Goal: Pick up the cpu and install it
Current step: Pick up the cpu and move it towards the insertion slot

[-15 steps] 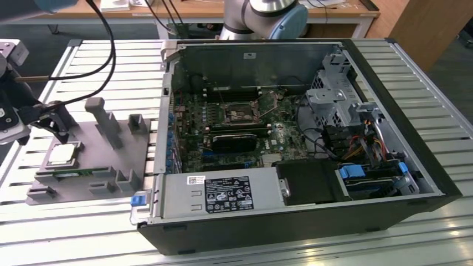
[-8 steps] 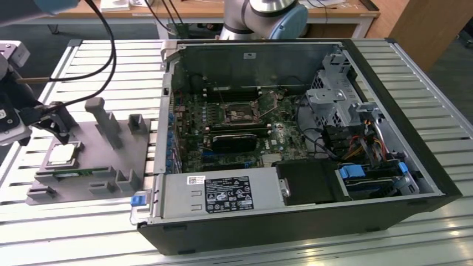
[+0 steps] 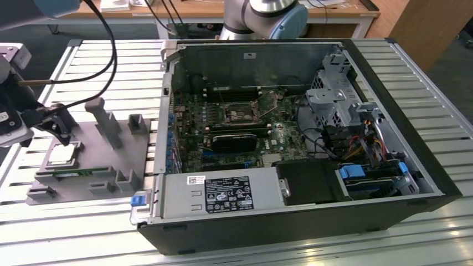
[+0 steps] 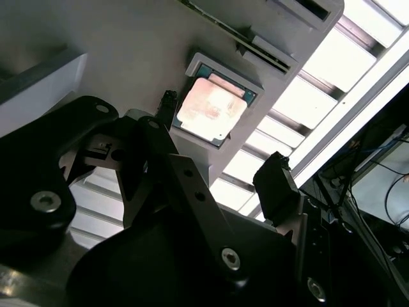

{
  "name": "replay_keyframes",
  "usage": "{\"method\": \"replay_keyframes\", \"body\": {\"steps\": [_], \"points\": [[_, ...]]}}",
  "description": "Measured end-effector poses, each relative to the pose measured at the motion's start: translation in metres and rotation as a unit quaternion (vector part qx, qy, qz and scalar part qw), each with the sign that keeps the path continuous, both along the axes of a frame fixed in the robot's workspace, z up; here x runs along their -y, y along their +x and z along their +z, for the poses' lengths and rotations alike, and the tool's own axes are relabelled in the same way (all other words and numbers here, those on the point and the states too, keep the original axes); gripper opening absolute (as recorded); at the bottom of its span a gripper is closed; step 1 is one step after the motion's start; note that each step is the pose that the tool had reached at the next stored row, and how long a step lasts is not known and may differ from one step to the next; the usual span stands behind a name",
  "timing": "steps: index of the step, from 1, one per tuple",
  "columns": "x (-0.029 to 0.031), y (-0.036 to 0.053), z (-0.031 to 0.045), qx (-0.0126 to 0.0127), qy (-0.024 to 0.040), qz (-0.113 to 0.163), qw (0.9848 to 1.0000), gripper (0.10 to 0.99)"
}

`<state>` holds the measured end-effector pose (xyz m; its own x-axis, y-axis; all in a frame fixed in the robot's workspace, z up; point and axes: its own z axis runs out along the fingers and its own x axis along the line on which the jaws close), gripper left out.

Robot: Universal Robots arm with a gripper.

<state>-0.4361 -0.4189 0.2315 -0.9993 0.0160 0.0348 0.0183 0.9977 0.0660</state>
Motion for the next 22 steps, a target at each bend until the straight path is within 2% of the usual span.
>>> {"method": "replay_keyframes", "body": {"steps": [16,22], "points": [[0.0000,0.0003,-0.0097,0.0000,-0.0003,0.000,1.0000,0.761],[0.0000,0.0004,-0.0138,-0.0001,-0.0032,0.000,1.0000,0.761]]}}
